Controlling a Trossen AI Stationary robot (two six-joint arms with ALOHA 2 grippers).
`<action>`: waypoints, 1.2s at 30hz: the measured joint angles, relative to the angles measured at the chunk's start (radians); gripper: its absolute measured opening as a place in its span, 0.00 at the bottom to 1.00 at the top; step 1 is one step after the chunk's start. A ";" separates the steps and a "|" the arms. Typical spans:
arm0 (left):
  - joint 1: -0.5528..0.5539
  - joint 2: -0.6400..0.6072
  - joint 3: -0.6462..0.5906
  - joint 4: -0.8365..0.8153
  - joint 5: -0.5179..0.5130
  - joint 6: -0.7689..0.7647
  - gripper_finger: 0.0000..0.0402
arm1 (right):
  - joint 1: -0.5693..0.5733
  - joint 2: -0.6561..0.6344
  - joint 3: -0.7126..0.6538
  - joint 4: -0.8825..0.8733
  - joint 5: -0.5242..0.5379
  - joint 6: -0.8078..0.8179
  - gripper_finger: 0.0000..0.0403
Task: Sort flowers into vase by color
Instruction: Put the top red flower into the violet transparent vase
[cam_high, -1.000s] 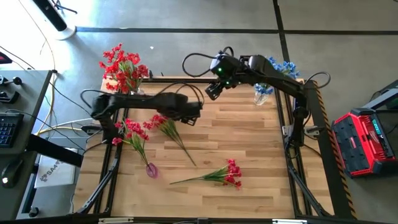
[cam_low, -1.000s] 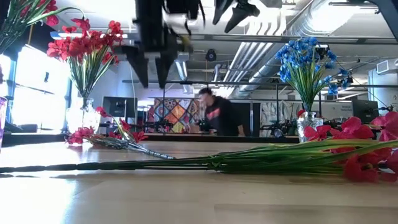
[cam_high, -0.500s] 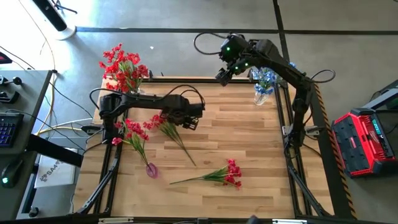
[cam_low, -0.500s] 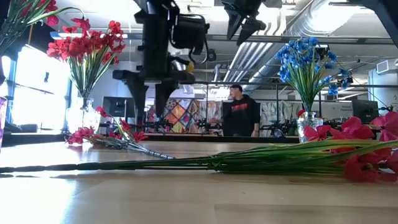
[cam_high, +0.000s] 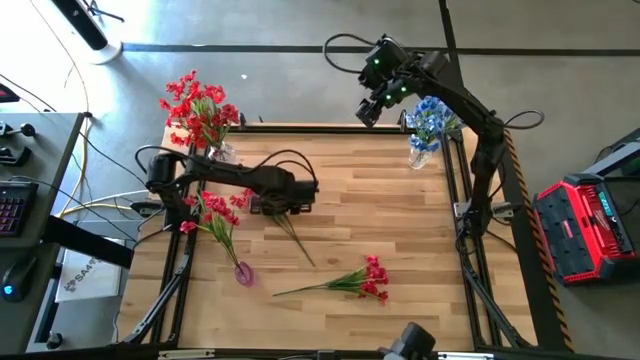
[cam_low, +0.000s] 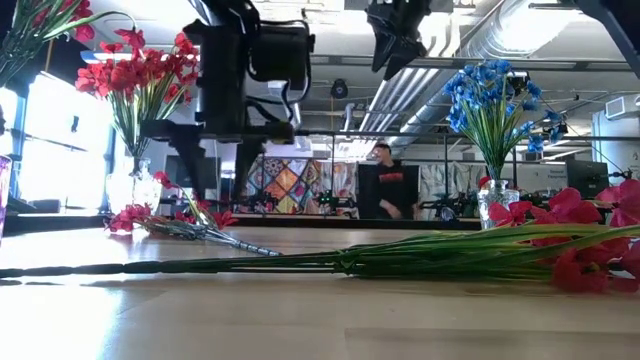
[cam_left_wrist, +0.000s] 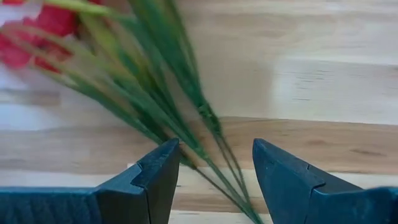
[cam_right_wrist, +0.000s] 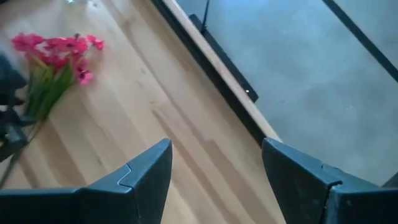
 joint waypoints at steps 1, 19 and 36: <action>-0.005 0.001 -0.008 0.004 -0.005 -0.021 0.47 | -0.008 0.000 0.000 0.002 0.000 -0.006 0.59; -0.019 0.006 -0.192 0.273 0.049 -0.126 0.42 | -0.061 0.000 0.000 0.011 -0.016 -0.010 0.59; -0.028 0.006 -0.185 0.347 -0.003 0.046 0.01 | -0.061 0.000 0.000 -0.022 -0.028 0.002 0.59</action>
